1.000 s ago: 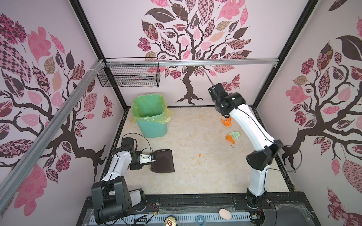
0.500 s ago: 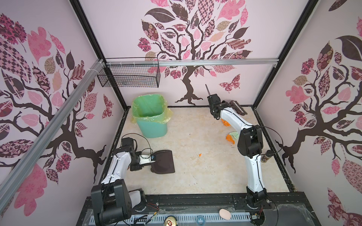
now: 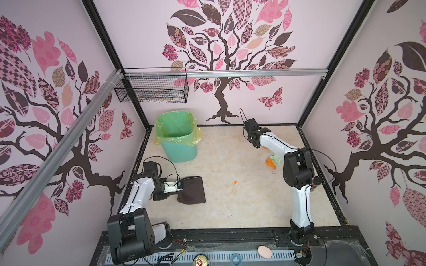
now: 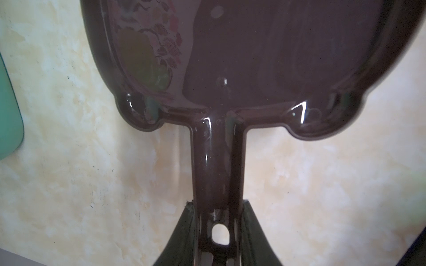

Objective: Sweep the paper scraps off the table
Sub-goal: 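Reach the brush with the right gripper to scraps farthest from the robot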

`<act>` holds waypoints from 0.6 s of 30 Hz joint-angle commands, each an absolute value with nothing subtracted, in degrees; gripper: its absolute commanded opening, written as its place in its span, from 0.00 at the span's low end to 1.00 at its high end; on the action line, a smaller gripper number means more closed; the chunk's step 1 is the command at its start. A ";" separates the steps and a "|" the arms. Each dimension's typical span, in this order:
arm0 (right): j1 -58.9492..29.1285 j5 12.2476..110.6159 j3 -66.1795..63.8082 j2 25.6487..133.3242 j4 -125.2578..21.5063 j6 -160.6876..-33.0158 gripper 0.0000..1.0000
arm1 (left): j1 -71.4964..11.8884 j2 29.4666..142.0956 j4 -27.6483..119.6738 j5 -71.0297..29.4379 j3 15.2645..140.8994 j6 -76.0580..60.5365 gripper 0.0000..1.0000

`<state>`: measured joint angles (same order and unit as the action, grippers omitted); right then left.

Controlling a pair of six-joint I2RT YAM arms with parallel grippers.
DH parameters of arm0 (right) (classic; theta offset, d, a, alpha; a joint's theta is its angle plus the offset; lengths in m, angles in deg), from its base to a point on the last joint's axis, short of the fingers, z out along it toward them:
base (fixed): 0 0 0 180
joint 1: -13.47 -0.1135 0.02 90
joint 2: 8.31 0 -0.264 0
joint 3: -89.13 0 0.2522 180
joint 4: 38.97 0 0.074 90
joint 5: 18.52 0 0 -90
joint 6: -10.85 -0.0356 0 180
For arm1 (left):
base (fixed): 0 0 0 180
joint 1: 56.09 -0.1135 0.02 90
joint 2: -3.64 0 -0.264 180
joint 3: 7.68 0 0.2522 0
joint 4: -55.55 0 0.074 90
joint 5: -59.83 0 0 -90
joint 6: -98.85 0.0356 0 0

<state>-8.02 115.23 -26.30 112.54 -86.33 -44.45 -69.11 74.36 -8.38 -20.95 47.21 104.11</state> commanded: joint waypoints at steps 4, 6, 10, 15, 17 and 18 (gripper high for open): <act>-13.23 108.79 -21.25 104.44 -101.47 -50.83 0.00 | -68.91 74.65 -8.48 -19.10 49.94 103.15 0.00; -15.19 107.34 -19.56 102.58 -103.56 -52.30 0.00 | -68.93 74.43 -8.74 -19.17 49.86 103.15 0.00; -20.44 106.78 -16.87 98.59 -105.84 -54.26 0.00 | -68.93 73.52 -8.83 -19.11 49.28 103.31 0.00; -29.45 106.86 -16.05 95.66 -108.93 -54.57 0.00 | -68.93 72.67 -9.52 -18.88 49.48 103.24 0.00; -33.19 107.01 -17.41 95.79 -111.84 -55.15 0.00 | -68.93 72.39 -9.79 -18.83 49.43 103.17 0.00; -35.01 106.95 -18.14 95.92 -113.65 -55.33 0.00 | -68.93 72.14 -9.80 -18.81 49.32 103.15 0.00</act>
<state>-31.72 109.74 -16.40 97.99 -106.72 -53.39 -69.11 73.26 -8.58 -20.65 47.25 103.37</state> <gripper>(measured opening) 0.243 0.272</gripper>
